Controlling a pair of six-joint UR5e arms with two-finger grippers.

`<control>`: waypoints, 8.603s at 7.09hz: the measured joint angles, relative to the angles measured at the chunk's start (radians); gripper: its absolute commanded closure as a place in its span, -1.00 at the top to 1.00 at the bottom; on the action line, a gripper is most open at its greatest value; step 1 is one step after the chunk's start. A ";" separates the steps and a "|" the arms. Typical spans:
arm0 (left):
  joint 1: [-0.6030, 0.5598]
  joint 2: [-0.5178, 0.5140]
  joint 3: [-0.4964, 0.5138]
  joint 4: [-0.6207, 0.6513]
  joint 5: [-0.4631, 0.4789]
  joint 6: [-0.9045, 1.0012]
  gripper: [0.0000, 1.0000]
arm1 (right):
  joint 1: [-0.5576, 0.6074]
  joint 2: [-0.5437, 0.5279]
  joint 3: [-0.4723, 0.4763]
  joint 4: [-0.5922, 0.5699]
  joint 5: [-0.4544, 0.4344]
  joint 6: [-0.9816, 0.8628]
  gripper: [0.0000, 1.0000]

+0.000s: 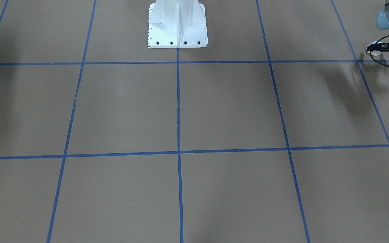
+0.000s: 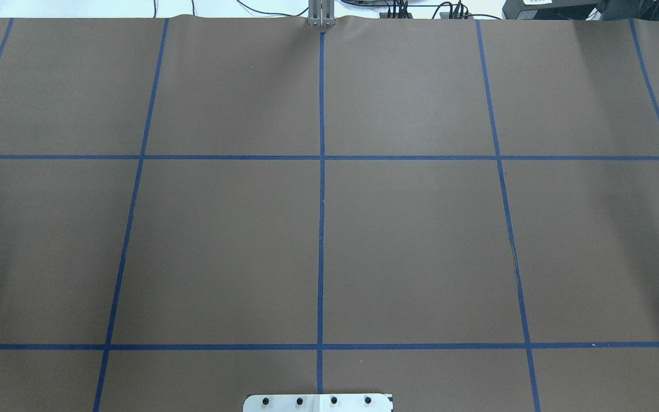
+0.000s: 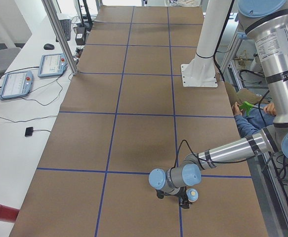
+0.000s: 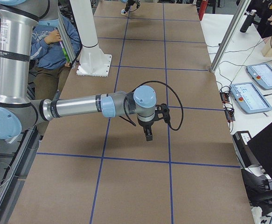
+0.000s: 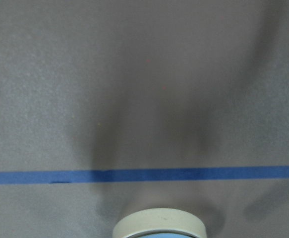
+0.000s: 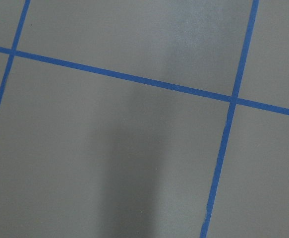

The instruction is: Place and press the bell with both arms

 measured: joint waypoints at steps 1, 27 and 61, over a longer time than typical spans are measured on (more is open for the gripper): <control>0.006 0.001 0.001 0.000 -0.006 0.000 0.99 | 0.000 0.000 0.000 0.000 0.000 0.000 1.00; 0.226 -0.422 -0.564 0.498 -0.044 -0.451 -1.00 | -0.002 -0.026 0.008 -0.002 0.000 0.004 1.00; -0.067 -0.444 -0.535 0.177 0.041 -0.439 0.98 | -0.936 0.643 0.030 -0.020 -0.551 1.212 -1.00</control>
